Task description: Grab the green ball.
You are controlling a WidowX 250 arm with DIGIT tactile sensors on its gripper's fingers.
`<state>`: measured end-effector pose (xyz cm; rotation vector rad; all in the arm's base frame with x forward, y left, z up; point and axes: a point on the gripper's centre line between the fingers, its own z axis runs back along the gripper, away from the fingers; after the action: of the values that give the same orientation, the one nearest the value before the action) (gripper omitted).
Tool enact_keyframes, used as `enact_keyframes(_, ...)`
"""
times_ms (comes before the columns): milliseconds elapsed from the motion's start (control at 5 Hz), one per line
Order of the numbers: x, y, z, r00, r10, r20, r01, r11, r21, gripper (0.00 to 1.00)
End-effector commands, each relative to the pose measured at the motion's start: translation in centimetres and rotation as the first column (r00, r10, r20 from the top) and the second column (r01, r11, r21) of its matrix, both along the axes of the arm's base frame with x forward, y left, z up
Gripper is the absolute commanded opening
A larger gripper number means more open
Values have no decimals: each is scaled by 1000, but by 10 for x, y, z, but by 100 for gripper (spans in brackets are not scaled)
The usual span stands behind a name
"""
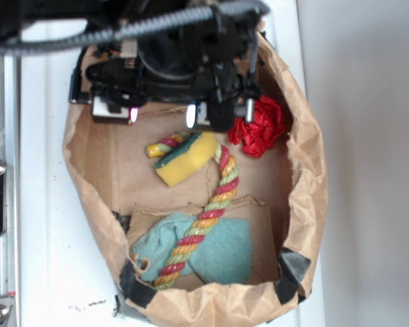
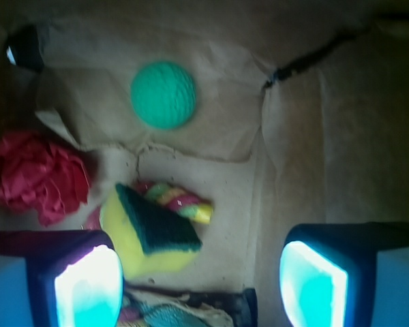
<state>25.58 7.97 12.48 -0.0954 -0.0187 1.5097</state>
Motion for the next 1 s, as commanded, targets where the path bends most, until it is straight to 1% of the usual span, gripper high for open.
enact_keyframes(0, 16, 5, -27, 990, 91, 104, -101, 990, 96, 100)
enact_keyframes(200, 18, 6, -36, 986, 105, 127, -124, 982, 146, 100)
enact_keyframes(600, 23, 26, -41, 981, 159, 111, -175, 972, 154, 100)
enact_keyframes(800, 25, 33, -44, 979, 181, 94, -194, 967, 167, 100)
